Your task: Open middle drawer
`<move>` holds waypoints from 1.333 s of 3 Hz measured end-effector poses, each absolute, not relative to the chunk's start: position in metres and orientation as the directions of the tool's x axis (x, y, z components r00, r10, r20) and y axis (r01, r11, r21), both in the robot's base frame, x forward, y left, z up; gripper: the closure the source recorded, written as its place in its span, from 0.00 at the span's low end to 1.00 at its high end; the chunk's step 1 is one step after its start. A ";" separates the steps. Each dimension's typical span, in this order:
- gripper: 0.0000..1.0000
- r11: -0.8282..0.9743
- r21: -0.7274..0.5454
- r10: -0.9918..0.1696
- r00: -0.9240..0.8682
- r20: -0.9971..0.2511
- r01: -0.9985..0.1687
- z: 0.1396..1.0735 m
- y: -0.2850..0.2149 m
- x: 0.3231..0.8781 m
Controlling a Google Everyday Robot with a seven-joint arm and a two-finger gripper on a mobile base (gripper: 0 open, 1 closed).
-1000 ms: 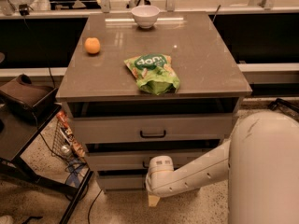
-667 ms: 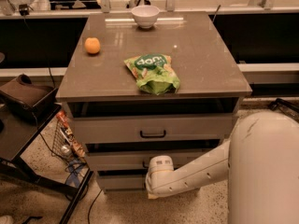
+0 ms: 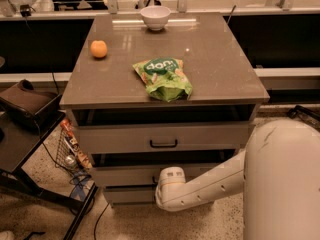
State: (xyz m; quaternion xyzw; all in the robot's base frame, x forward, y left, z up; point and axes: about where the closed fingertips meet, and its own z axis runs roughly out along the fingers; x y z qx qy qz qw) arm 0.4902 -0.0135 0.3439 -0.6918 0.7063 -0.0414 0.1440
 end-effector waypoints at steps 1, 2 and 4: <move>1.00 0.039 -0.256 -0.989 -0.001 -0.146 -0.966 0.346 -0.013 0.490; 1.00 0.052 -0.263 -0.990 -0.014 -0.143 -0.964 0.350 -0.020 0.481; 1.00 0.103 -0.236 -0.988 -0.072 -0.137 -0.966 0.361 -0.044 0.442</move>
Offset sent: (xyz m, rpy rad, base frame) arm -0.0005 0.0001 -0.0006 -0.0001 0.0012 0.0003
